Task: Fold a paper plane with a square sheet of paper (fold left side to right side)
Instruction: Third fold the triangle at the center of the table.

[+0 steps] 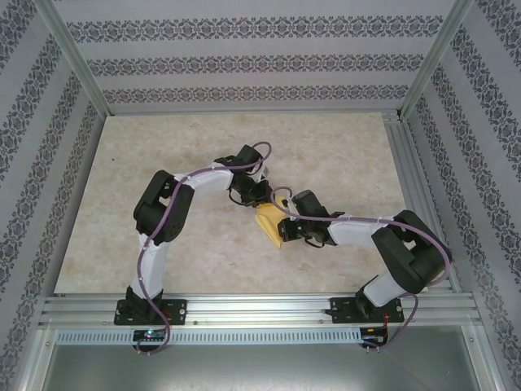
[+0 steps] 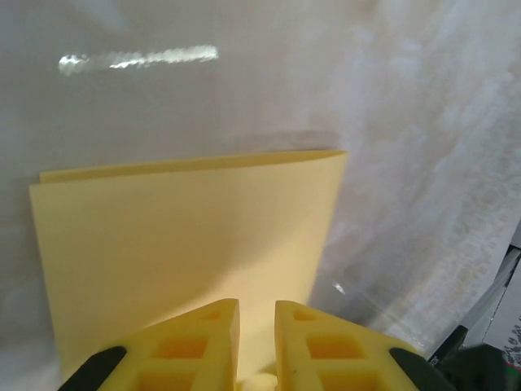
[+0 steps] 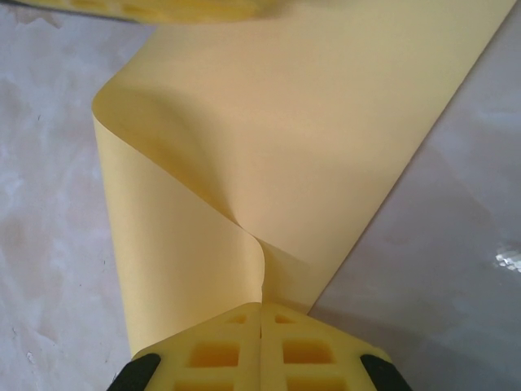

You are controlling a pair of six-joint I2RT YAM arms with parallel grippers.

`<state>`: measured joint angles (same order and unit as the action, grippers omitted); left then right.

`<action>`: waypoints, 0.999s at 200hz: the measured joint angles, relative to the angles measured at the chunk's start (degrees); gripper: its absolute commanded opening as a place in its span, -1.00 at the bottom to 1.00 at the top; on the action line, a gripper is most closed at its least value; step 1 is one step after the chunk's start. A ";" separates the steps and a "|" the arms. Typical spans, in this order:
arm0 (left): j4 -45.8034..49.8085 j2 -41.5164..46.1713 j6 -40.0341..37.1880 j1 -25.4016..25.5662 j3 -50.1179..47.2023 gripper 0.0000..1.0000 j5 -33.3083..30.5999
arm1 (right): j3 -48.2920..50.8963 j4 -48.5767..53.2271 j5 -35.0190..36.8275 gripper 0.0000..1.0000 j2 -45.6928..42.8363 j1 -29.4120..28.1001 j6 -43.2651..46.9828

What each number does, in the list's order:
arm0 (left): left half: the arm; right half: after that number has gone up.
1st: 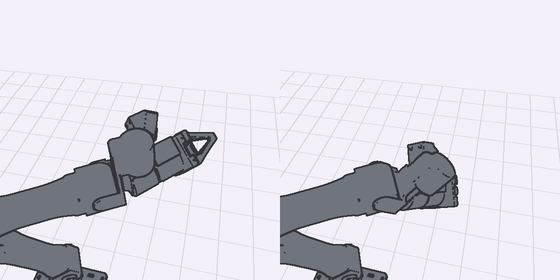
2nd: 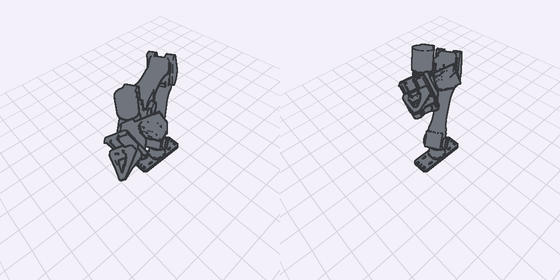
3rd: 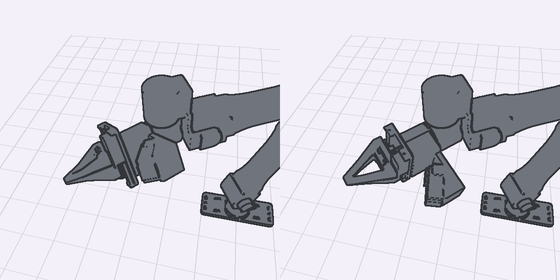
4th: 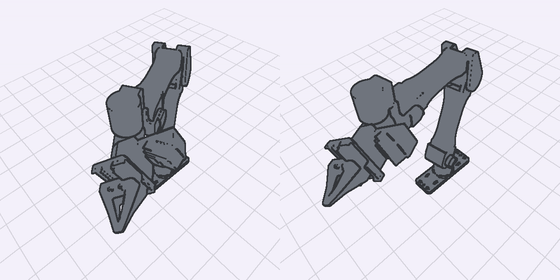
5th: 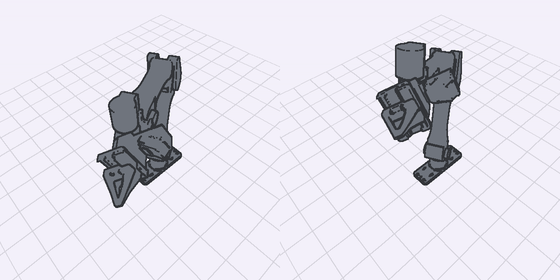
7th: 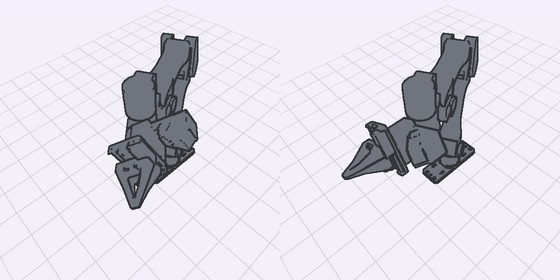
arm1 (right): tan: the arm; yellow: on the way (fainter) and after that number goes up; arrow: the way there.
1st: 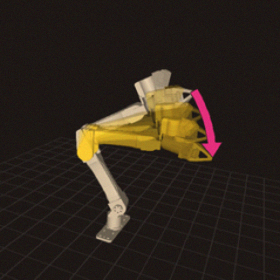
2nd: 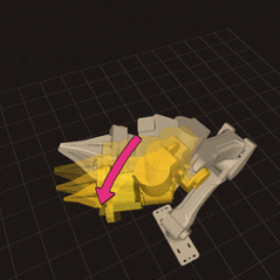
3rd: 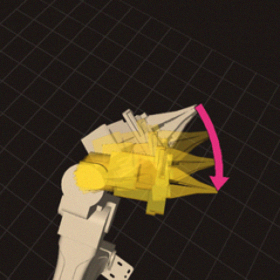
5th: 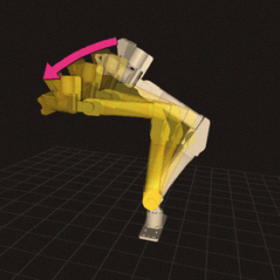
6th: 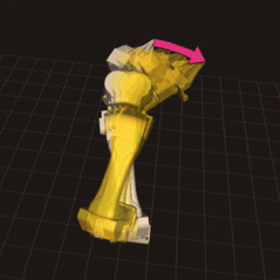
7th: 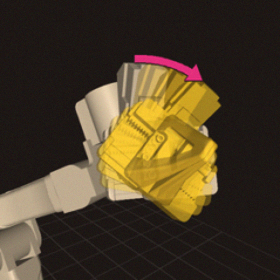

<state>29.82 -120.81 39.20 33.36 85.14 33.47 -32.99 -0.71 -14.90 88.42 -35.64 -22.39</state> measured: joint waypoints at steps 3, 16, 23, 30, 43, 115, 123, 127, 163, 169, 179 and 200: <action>0.04 0.35 0.02 -0.07 0.00 -0.48 -0.09 | 0.00 0.00 0.00 -1.00 0.00 0.00 0.00; 0.13 2.05 0.02 -0.28 0.00 -0.46 -0.48 | 0.02 0.00 0.00 -1.00 0.00 0.00 0.00; 0.20 2.91 0.02 -0.50 -0.02 -0.46 -0.76 | 0.02 0.00 0.00 -1.00 0.00 0.00 0.00; 0.22 3.78 0.02 -0.79 -0.11 -0.49 -0.98 | 0.02 0.00 0.00 -1.00 0.00 0.00 0.00; 0.22 5.53 0.02 -1.53 -0.76 -0.59 -1.42 | 0.02 0.00 0.00 -1.00 0.00 0.00 0.00; -4.35 15.04 3.65 -2.67 -16.76 -0.78 0.96 | 0.02 -0.13 -0.02 -1.00 0.13 0.00 0.00; -5.05 15.63 4.46 -2.49 -18.40 -0.78 1.40 | 0.02 -0.15 -0.02 -1.00 0.15 0.00 0.00; -5.42 15.82 4.83 -2.36 -19.04 -0.78 1.66 | 0.02 -0.15 -0.02 -1.00 0.15 0.00 0.02; -9.62 16.22 8.04 0.35 -22.12 -0.79 3.30 | 0.02 -0.15 -0.02 -1.00 0.15 0.00 0.02; -10.27 16.22 8.44 0.85 -22.14 -0.78 3.50 | 0.02 -0.15 -0.02 -1.00 0.15 0.00 0.00; -11.43 16.22 9.09 1.62 -22.12 -0.78 3.72 | 0.00 -0.15 -0.02 -1.00 0.15 0.00 0.02; -12.90 15.65 9.79 2.71 -21.75 -0.79 3.89 | 0.00 -0.15 -0.02 -1.00 0.15 0.00 0.02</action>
<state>16.93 -105.16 48.99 36.07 63.40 37.36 -32.99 -0.86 -14.92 88.58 -35.64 -22.37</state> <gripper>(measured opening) 0.109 0.042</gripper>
